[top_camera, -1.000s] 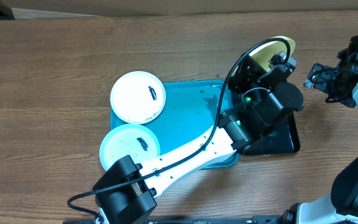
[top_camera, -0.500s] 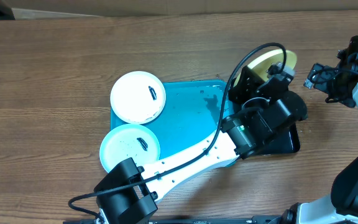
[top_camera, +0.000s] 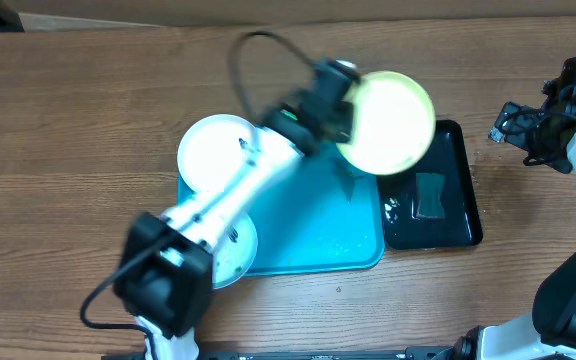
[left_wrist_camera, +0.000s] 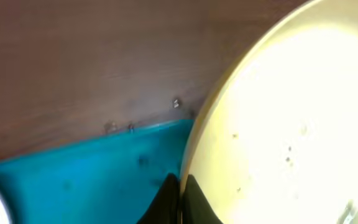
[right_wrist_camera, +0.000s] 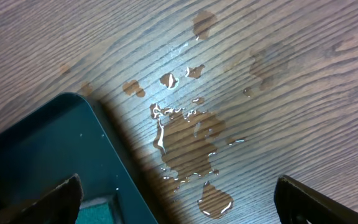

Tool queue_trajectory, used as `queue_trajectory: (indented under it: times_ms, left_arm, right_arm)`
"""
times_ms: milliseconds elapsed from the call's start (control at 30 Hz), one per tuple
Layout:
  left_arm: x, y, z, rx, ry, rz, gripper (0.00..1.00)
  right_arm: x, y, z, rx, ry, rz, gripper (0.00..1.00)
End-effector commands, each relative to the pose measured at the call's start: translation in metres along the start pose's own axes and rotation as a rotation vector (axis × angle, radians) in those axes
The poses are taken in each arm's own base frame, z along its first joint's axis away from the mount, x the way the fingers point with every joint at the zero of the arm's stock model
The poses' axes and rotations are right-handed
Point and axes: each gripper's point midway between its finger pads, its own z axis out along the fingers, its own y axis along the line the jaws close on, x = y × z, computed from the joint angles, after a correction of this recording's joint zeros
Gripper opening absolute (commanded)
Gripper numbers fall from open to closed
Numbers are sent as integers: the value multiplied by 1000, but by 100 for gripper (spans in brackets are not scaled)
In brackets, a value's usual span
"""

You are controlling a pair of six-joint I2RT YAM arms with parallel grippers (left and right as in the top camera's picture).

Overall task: Clean dirty plates on tray and stack at the side
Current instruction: 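Carry the yellow plate left and set it on the table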

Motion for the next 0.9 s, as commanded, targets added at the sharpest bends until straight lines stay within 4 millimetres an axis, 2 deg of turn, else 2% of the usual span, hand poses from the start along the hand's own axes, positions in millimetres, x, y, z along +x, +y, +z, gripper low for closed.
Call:
queue_trajectory:
  times_ms: [0,67,100,233,367,500,633,700,800,867]
  left_arm:
    - [-8,17,-24,371,202,-290,4]
    - [-14,62,-32,372,226,-395,4]
    - [-16,93,-37,345,229,-457,4]
    - [-9,193,-58,228,224,-629,4]
    - [13,275,-88,126,222,-786,4]
    - [50,355,-120,-76,220,-930,4]
    - [91,422,-154,-326,224,-1031,4]
    - [108,446,-168,-441,225,-1056,4]
    - [125,470,-180,-576,230,-1057,4]
    - [133,475,-180,-617,240,-1050,4]
  right_arm:
    - [0,-1,0,1,-2,6,100]
    - [0,-1,0,1,-2,6,100]
    - [0,-1,0,1,-2,6,100]
    - [0,-1,0,1,-2,6,100]
    - [0,-1,0,1,-2,6,100]
    - [0,-1,0,1,-2,6,100]
    - [0,-1,0,1,-2,6,100]
    - [0,-1,0,1,-2,6,100]
    - [0,-1,0,1,-2,6,100]
    - [0,-1,0,1,-2,6,100]
